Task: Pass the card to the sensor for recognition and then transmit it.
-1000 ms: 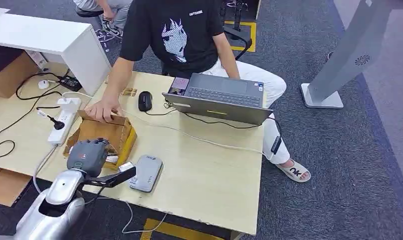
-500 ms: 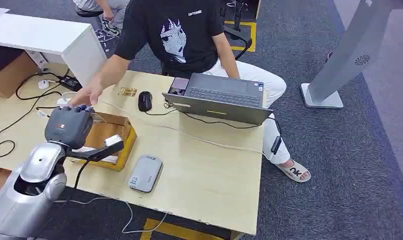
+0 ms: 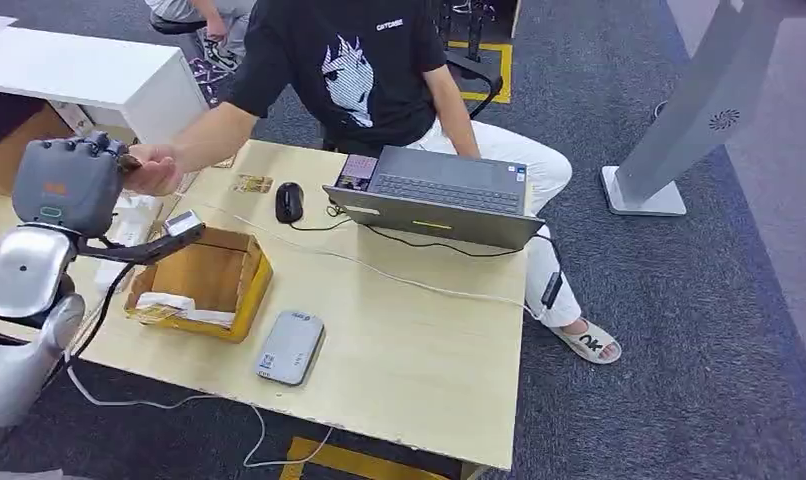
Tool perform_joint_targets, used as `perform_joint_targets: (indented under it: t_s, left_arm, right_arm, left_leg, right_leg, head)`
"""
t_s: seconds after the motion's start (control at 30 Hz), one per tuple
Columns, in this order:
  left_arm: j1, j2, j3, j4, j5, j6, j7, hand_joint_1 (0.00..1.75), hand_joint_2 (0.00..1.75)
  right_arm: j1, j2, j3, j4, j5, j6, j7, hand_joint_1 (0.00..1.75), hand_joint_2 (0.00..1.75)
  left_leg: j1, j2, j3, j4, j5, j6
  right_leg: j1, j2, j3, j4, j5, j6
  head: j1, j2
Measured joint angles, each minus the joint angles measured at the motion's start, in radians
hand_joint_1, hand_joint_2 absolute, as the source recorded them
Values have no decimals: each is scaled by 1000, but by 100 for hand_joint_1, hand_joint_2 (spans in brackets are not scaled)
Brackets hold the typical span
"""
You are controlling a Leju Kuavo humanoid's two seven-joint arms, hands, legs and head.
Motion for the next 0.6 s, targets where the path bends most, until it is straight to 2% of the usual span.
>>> perform_joint_targets:
  t_s: [0.2, 0.6]
  left_arm:
    - [12, -5, 0, 3, -30, 77, 8, 0, 175]
    - [26, -20, 0, 3, -34, 86, 11, 0, 175]
  right_arm:
    - [-2, 0, 0, 21, 0, -13, 3, 0, 175]
    - [-4, 0, 0, 32, 0, -12, -3, 0, 175]
  left_leg:
    - [0, 0, 0, 0, 0, 0]
    - [0, 0, 0, 0, 0, 0]
  right_leg:
    - [0, 0, 0, 0, 0, 0]
    - [0, 0, 0, 0, 0, 0]
  head:
    - [0, 0]
    - [0, 0]
